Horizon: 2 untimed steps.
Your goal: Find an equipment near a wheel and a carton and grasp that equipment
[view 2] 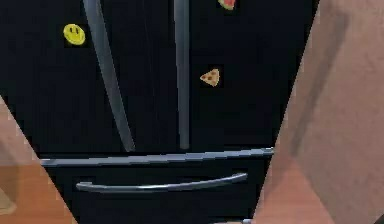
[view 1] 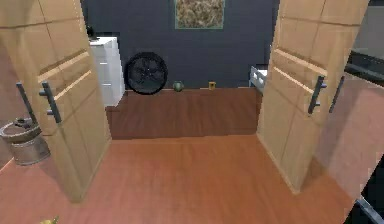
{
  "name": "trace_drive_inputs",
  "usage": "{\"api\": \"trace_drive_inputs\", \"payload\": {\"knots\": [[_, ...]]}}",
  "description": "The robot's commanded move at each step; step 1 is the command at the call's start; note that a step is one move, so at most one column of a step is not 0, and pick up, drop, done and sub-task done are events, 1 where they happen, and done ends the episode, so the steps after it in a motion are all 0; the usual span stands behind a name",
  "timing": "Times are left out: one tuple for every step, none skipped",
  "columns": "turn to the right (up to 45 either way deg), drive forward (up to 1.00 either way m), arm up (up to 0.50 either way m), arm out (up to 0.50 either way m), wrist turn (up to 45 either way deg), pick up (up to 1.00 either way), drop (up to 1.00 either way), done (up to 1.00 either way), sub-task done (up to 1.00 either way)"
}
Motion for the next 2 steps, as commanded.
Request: {"api": "trace_drive_inputs", "payload": {"knots": [[0.0,1.00,0.00,0.00,0.0,0.00,0.00,0.00,0.00],[0.0,1.00,0.00,0.00,0.0,0.00,0.00,0.00,0.00]]}}
